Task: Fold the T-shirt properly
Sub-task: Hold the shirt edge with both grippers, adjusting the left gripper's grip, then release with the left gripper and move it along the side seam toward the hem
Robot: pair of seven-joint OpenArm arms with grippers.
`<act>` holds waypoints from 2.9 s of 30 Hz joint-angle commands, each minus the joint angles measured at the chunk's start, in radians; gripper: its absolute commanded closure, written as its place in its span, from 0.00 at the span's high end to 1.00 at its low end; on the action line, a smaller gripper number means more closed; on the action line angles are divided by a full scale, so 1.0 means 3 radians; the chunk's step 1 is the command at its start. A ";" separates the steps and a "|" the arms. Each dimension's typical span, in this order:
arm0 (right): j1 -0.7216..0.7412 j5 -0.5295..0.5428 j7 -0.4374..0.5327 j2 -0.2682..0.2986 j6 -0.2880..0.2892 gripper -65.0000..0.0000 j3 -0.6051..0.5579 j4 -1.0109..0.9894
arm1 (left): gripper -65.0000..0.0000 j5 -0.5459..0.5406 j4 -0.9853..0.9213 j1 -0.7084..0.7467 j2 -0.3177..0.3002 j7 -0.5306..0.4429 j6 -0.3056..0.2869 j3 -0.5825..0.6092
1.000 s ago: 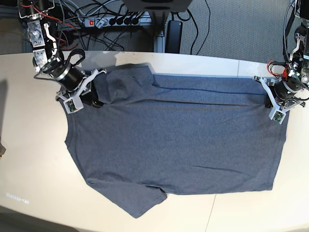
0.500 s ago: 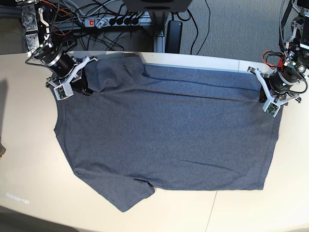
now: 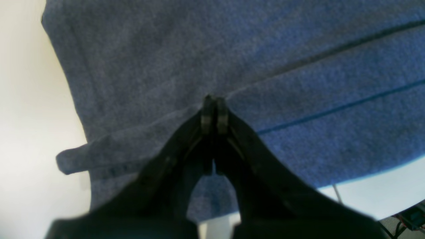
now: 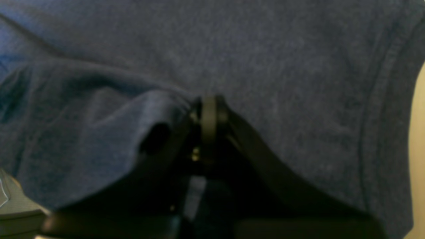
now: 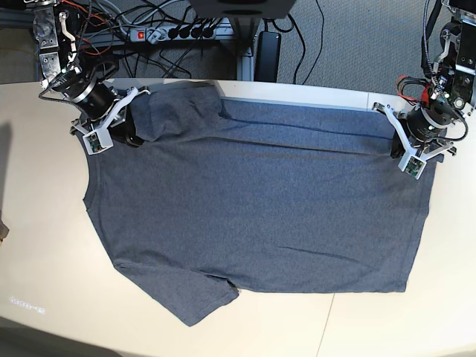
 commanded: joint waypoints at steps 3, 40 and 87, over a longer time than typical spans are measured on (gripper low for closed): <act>0.0018 0.0004 0.0027 0.0055 -0.0003 0.00 0.0031 0.0051 | 0.00 -0.0006 -0.0005 -0.0018 -0.0052 -0.0060 0.0045 -0.0029; 0.0130 0.0001 0.0027 0.0240 -0.0003 0.00 0.0031 0.0050 | 0.00 0.0415 -0.0191 0.0403 0.0175 -0.0285 0.0243 -0.0036; 0.0148 -0.0094 0.0027 0.0275 -0.0003 0.00 0.0031 0.0048 | 0.37 -0.0120 -0.0912 -0.1165 0.0146 -0.0917 0.0313 -0.0463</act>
